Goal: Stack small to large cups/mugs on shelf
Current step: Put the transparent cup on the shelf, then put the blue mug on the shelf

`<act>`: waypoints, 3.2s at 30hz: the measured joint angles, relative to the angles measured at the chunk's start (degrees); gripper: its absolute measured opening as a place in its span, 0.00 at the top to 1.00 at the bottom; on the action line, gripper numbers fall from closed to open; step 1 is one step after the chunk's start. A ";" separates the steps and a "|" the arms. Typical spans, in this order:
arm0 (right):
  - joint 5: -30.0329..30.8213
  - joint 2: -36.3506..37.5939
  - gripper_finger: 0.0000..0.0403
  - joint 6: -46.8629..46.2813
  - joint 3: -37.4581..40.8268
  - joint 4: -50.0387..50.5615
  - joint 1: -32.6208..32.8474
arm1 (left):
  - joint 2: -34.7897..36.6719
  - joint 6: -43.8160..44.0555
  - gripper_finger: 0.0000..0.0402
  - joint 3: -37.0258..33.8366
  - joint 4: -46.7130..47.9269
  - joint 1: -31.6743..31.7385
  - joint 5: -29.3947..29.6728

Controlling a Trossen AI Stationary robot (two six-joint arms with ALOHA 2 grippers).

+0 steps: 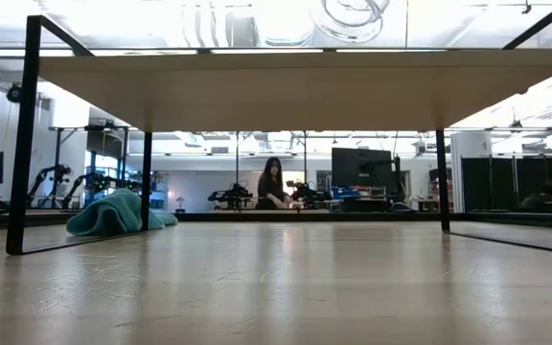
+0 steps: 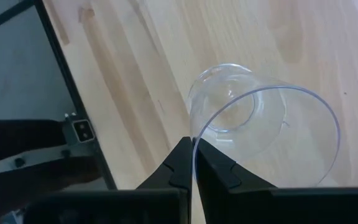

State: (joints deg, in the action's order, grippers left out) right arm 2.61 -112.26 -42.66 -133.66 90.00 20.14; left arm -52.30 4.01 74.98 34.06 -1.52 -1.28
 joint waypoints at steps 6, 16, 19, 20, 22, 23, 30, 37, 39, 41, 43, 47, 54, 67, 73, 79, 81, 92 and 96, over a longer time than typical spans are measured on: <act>0.38 3.96 0.98 0.11 6.59 -0.05 -0.02 | 0.48 0.01 0.84 -0.02 -0.02 0.00 0.00; 1.93 14.76 0.98 -6.44 21.49 0.07 -0.04 | 0.30 0.02 0.84 -0.02 -0.08 0.00 0.00; 0.07 16.48 0.98 -7.78 23.89 0.03 -0.07 | -0.05 0.02 0.84 -0.02 -0.05 -0.01 0.00; -0.97 16.80 0.98 -8.25 24.51 0.09 -0.07 | -0.19 0.03 0.84 -0.02 -0.10 -0.01 0.00; -2.44 17.00 0.98 -8.27 25.08 0.00 -0.05 | -0.45 0.02 0.84 -0.02 -0.15 0.00 0.00; -2.56 16.97 0.98 -7.88 25.15 0.01 -0.04 | -0.63 0.02 0.84 -0.02 -0.13 0.00 0.00; -2.56 15.55 0.98 -2.86 24.30 -0.09 -1.05 | -2.27 0.02 0.84 -0.02 -0.73 -0.02 0.00; -2.56 14.16 0.98 -0.78 24.32 -0.02 -2.64 | -3.22 0.02 0.84 -0.02 -0.83 0.00 0.00; -2.56 13.88 0.98 -0.74 24.34 0.00 -2.98 | -3.23 0.02 0.84 -0.02 -0.83 0.00 0.00; -2.56 13.83 0.98 -0.59 24.39 0.00 -3.25 | -3.18 0.02 0.84 -0.02 -0.83 -0.01 0.00; -2.56 13.83 0.98 -0.62 24.39 -0.02 -3.32 | -3.14 0.02 0.84 -0.02 -0.83 -0.02 0.00; -2.56 13.83 0.98 -0.63 24.39 -0.28 -3.30 | -3.08 0.02 0.84 -0.02 -0.83 0.00 0.00; -2.58 13.55 0.98 -0.81 24.39 -1.76 -3.30 | -3.08 -0.37 0.84 -0.02 -0.81 0.00 0.00; -3.23 11.45 0.98 -0.52 24.71 -3.28 -3.30 | -3.08 -0.07 0.84 0.00 -0.52 0.00 0.00; -3.58 9.96 0.98 1.54 24.50 -3.40 -3.30 | -2.97 0.00 0.84 0.00 -0.53 0.00 0.00; -5.99 9.90 0.94 1.08 24.51 -3.52 -3.30 | -2.86 0.00 0.84 0.00 -0.58 0.00 0.00; -6.01 9.90 0.91 1.08 24.58 -3.44 -3.30 | -2.86 0.02 0.84 0.00 -0.59 0.00 0.00; -5.57 9.99 0.80 -0.84 24.58 -3.61 -3.32 | -2.75 0.02 0.84 0.00 -0.57 -0.02 0.00; -6.05 10.65 0.80 -1.23 24.58 -3.61 -3.32 | -2.75 0.03 0.84 0.00 -0.57 0.00 0.00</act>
State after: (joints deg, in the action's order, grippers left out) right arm -3.44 -101.61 -43.89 -109.08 86.39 16.82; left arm -55.05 4.04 74.98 33.50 -1.52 -1.28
